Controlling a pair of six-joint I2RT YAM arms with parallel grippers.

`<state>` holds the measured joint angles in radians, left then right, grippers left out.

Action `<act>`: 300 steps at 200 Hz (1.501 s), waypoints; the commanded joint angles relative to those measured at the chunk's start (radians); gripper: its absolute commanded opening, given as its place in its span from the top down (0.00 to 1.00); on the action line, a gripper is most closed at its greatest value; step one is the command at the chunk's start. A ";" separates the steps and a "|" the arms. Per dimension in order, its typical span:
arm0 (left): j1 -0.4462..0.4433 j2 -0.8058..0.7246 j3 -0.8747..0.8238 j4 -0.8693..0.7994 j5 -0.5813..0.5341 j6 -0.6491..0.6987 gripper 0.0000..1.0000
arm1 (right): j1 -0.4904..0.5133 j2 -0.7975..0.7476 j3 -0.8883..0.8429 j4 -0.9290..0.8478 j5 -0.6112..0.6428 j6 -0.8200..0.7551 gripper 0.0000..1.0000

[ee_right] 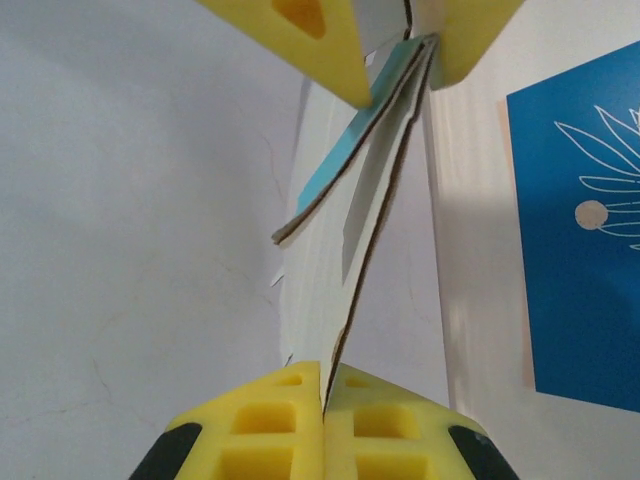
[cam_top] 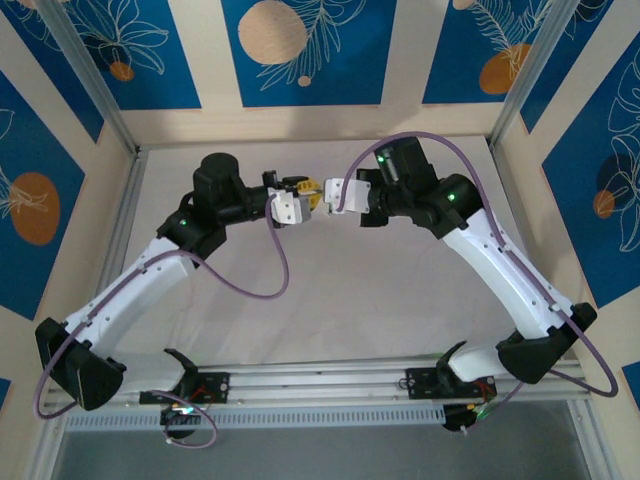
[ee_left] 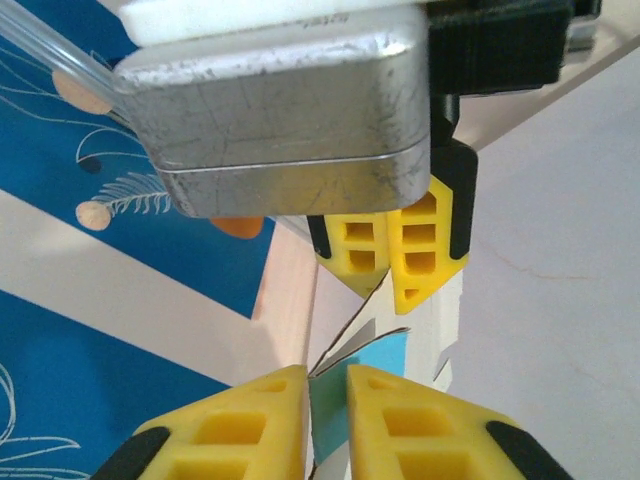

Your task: Fold the paper box

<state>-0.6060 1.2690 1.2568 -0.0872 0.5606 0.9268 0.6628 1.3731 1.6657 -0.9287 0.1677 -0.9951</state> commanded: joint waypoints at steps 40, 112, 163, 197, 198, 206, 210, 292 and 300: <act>0.014 0.028 0.058 -0.104 0.053 0.022 0.80 | 0.035 -0.046 0.079 -0.039 -0.130 -0.054 1.00; 0.005 0.064 0.119 -0.173 0.065 0.054 0.82 | 0.059 -0.035 0.120 -0.052 -0.120 -0.061 1.00; 0.001 0.066 0.135 -0.187 0.079 0.064 0.96 | 0.067 -0.025 0.127 -0.051 -0.109 -0.063 1.00; 0.001 0.057 0.122 -0.187 0.084 0.073 1.00 | 0.067 -0.020 0.124 -0.043 -0.110 -0.061 1.00; 0.001 0.058 0.121 -0.187 0.084 0.073 1.00 | 0.067 -0.019 0.124 -0.043 -0.111 -0.062 1.00; 0.001 0.055 0.119 -0.187 0.084 0.075 1.00 | 0.067 -0.018 0.126 -0.044 -0.113 -0.060 1.00; 0.001 0.055 0.118 -0.187 0.084 0.076 1.00 | 0.068 -0.018 0.127 -0.043 -0.115 -0.060 1.00; 0.013 0.005 0.055 0.036 0.052 -0.091 0.50 | 0.014 -0.025 0.082 0.008 -0.109 -0.028 1.00; 0.028 -0.011 0.041 0.093 0.065 -0.150 0.44 | -0.011 -0.032 0.075 0.017 -0.128 -0.013 1.00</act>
<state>-0.6060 1.2945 1.3441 -0.1707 0.6506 0.9241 0.6846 1.3716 1.7454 -0.9874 0.1665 -1.0302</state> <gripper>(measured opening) 0.490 0.066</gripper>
